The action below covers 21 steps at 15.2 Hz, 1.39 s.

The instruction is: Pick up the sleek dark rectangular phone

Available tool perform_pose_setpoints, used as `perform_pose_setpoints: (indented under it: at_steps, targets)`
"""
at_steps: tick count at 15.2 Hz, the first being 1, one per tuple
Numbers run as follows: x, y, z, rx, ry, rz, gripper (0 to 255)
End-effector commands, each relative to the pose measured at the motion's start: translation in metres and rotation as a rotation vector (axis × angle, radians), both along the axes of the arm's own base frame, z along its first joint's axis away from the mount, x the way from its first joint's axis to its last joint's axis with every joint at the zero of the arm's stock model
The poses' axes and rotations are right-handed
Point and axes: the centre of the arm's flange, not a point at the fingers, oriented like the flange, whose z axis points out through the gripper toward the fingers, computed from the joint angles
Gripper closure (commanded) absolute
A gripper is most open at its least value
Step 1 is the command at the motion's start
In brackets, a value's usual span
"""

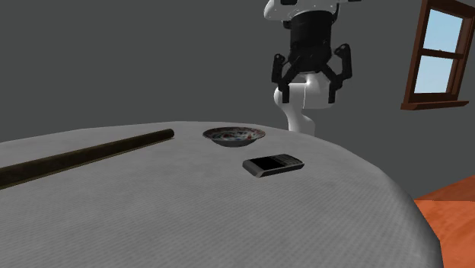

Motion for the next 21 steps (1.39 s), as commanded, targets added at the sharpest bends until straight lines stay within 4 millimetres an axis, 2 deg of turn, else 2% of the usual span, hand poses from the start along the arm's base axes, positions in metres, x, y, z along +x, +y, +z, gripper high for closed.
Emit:
perform_pose_setpoints:
  at_steps: [1, 6, 9, 16, 18, 19, 21]
  targets:
    - [0.020, -0.014, -0.016, 0.010, 0.006, -0.080, 0]
    - [0.056, -0.058, -0.054, 0.034, 0.021, -0.273, 0]
    - [0.070, -0.082, -0.073, 0.046, 0.028, -0.367, 0]
    - [0.070, -0.082, -0.110, 0.046, 0.028, -0.367, 0]
    - [0.070, -0.082, -0.113, 0.046, 0.028, -0.367, 0]
    - [0.069, -0.081, -0.112, 0.046, 0.028, -0.367, 255]
    - [0.069, -0.081, -0.112, 0.046, 0.028, -0.367, 255]
